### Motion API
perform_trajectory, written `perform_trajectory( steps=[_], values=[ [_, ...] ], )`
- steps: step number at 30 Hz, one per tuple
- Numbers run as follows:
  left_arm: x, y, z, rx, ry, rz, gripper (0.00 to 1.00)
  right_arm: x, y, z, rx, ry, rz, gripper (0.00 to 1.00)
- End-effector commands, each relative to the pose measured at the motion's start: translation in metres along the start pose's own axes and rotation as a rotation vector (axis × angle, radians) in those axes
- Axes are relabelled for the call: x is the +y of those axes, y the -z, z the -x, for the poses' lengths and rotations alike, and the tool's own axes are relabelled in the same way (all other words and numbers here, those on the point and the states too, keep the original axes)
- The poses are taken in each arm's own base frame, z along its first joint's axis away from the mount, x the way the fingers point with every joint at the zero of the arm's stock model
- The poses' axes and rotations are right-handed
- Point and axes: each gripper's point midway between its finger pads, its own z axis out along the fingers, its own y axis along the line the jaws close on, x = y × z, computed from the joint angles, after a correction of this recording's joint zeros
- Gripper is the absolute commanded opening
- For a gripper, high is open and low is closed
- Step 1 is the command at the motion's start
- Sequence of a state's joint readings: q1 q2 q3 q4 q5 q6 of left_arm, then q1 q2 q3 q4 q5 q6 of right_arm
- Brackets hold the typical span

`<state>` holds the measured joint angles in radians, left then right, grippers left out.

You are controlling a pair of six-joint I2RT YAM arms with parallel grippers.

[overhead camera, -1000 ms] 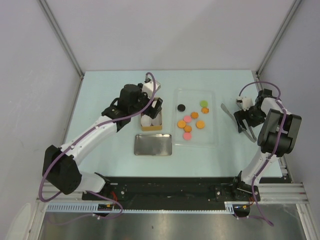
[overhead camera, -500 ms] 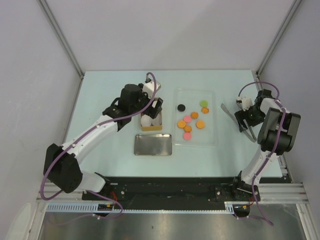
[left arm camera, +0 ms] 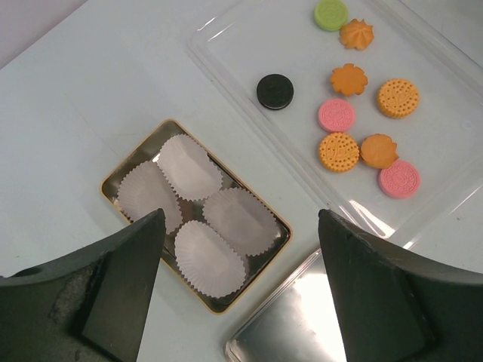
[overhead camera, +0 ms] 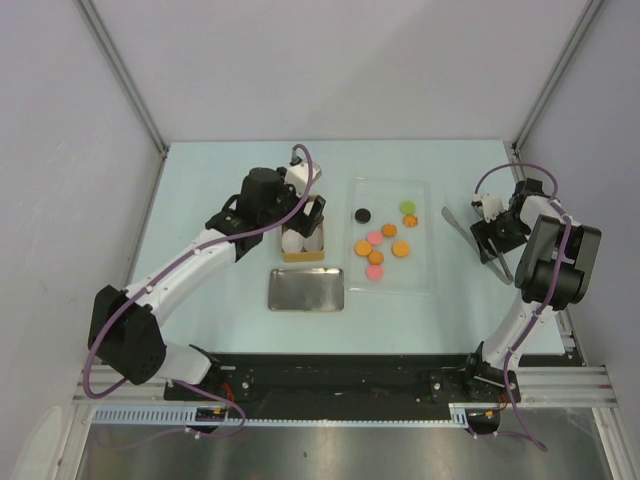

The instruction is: Pack the cookies

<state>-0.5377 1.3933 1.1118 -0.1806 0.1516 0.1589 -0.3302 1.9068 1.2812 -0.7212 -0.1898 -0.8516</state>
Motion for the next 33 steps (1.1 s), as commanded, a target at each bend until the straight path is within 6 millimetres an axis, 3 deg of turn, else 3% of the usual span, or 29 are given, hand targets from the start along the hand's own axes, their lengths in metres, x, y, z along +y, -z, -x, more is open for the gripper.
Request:
perform_trajectory(
  steps=[1,10,16,25,33],
  values=[
    [0.002,-0.001,0.015,-0.052,-0.007,-0.009,0.87,0.006,-0.021,-0.02,0.066,0.028,0.033,0.7],
    [0.003,0.0,0.016,-0.054,0.0,-0.006,0.87,0.015,-0.027,-0.03,0.086,0.029,0.054,0.54],
    [0.003,0.002,0.016,-0.056,0.005,-0.006,0.87,0.013,-0.017,-0.023,0.064,0.023,0.034,0.44],
    [0.003,0.004,0.016,-0.056,0.01,-0.005,0.87,0.004,0.025,-0.002,-0.015,0.017,-0.077,0.34],
    [0.0,0.01,0.019,-0.064,0.019,-0.013,0.87,0.009,0.061,0.019,-0.067,0.023,-0.148,0.32]
  ],
)
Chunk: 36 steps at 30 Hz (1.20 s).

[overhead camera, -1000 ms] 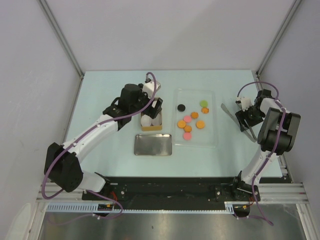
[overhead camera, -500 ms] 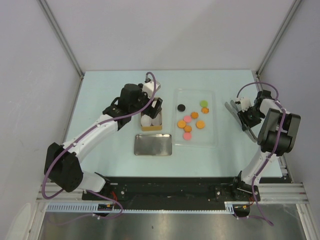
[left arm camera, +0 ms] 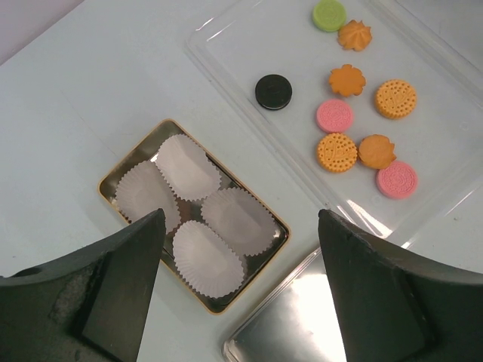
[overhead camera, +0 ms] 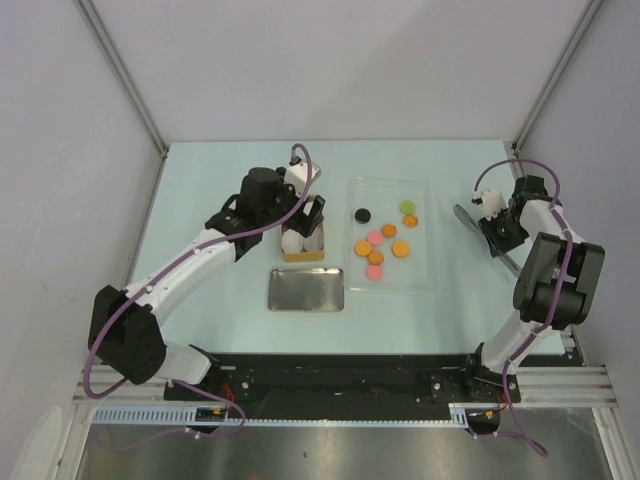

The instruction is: Pack the cookies

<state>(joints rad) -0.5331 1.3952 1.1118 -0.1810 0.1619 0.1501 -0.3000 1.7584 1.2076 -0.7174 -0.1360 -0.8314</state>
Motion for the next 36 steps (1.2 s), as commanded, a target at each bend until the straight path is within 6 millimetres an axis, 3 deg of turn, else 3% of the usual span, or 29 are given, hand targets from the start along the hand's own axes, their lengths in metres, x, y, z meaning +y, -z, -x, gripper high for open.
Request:
perform_trajectory(
  steps=[1,17,24,36],
  values=[
    [0.0,0.011,0.019,-0.064,0.008,-0.008,0.87,-0.004,0.033,0.021,-0.055,0.001,-0.071,0.32],
    [-0.002,0.019,0.016,-0.068,0.002,-0.004,0.87,0.001,0.092,0.06,-0.159,-0.007,-0.132,0.35],
    [-0.002,0.023,0.016,-0.074,-0.002,-0.001,0.87,0.002,0.108,0.071,-0.201,-0.022,-0.124,0.36],
    [-0.003,0.025,0.017,-0.077,0.003,-0.003,0.87,0.016,0.151,0.099,-0.339,-0.051,-0.012,0.38]
  ],
)
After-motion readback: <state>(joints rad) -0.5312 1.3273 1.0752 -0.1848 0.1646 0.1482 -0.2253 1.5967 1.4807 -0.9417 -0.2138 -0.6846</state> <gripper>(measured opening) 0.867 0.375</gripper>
